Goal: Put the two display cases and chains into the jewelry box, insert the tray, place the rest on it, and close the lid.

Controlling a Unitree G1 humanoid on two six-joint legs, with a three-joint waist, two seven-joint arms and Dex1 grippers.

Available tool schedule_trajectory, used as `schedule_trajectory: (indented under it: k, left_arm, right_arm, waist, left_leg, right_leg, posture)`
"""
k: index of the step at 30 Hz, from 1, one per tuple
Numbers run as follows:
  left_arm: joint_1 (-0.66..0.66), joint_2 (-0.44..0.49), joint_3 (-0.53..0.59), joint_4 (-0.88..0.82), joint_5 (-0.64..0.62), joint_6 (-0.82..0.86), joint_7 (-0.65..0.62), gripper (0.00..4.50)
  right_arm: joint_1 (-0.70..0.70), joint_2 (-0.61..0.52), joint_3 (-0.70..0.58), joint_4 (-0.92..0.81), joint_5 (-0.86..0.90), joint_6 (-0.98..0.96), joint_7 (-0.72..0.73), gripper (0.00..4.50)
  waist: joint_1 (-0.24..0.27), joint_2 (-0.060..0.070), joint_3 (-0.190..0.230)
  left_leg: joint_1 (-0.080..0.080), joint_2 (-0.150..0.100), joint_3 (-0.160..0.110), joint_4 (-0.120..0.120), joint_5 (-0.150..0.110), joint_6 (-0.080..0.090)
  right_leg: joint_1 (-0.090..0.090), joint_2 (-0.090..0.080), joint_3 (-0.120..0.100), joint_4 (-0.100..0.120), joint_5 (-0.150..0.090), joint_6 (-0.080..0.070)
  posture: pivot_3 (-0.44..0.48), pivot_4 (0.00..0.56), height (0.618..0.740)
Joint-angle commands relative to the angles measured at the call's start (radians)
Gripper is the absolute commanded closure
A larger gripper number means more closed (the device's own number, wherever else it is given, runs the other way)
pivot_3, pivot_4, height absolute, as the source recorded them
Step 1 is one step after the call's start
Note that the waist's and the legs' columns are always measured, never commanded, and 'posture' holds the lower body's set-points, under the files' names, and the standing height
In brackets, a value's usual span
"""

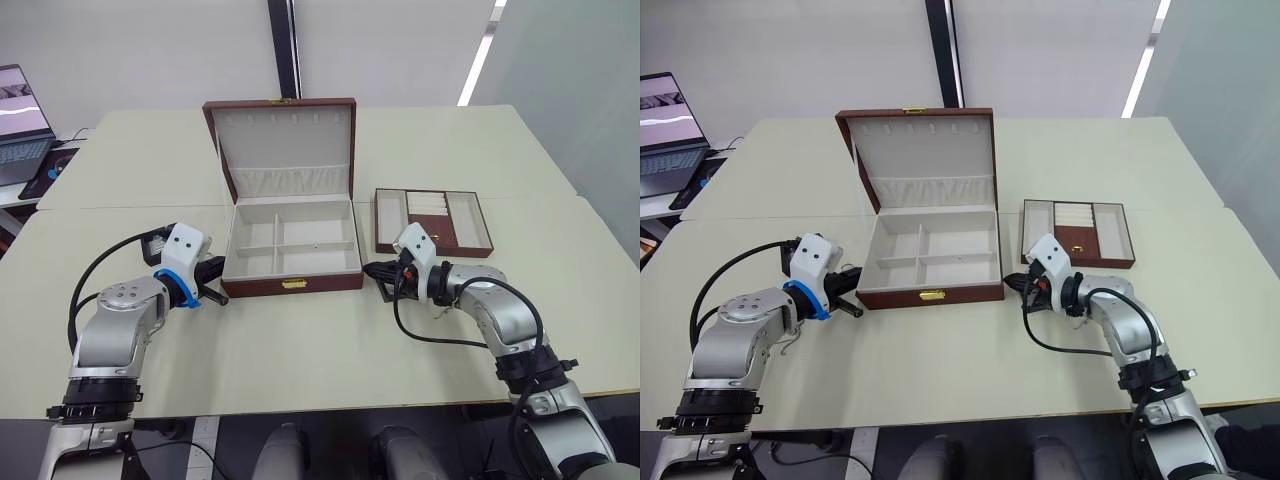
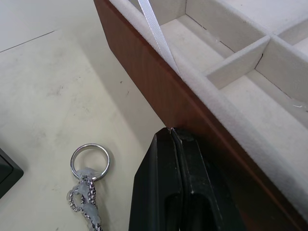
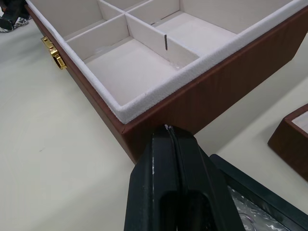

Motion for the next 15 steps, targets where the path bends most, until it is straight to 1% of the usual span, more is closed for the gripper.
schedule_trajectory:
  k: [1,10,15]
  left_arm:
    - [-0.007,-0.025,-0.051,-0.039,-0.039,-0.026,-0.066,4.50]
    - [0.004,-0.023,-0.042,-0.050,-0.040,-0.025,-0.059,4.50]
    - [0.013,0.013,0.017,-0.041,-0.049,-0.025,-0.059,4.50]
  right_arm:
    - [-0.003,0.038,0.061,-0.054,0.053,-0.004,0.047,4.47]
    - [-0.012,0.034,0.039,-0.023,0.035,-0.023,0.027,4.47]
    - [-0.005,0.001,-0.023,-0.029,0.053,-0.027,0.025,4.47]
  waist:
    - [0.000,0.000,0.000]
    - [0.000,0.000,0.000]
    - [-0.001,0.000,0.000]
  left_leg:
    - [0.000,0.000,0.000,0.000,0.000,0.000]
    - [0.000,0.000,0.000,0.000,0.000,0.000]
    - [0.000,0.000,0.000,0.000,0.000,0.000]
  right_leg:
    - [0.000,0.000,0.000,0.000,0.000,0.000]
    - [0.000,0.000,0.000,0.000,0.000,0.000]
    - [0.000,0.000,0.000,0.000,0.000,0.000]
  posture:
    - [0.000,0.150,0.740]
    - [0.000,0.150,0.740]
    - [0.000,0.150,0.740]
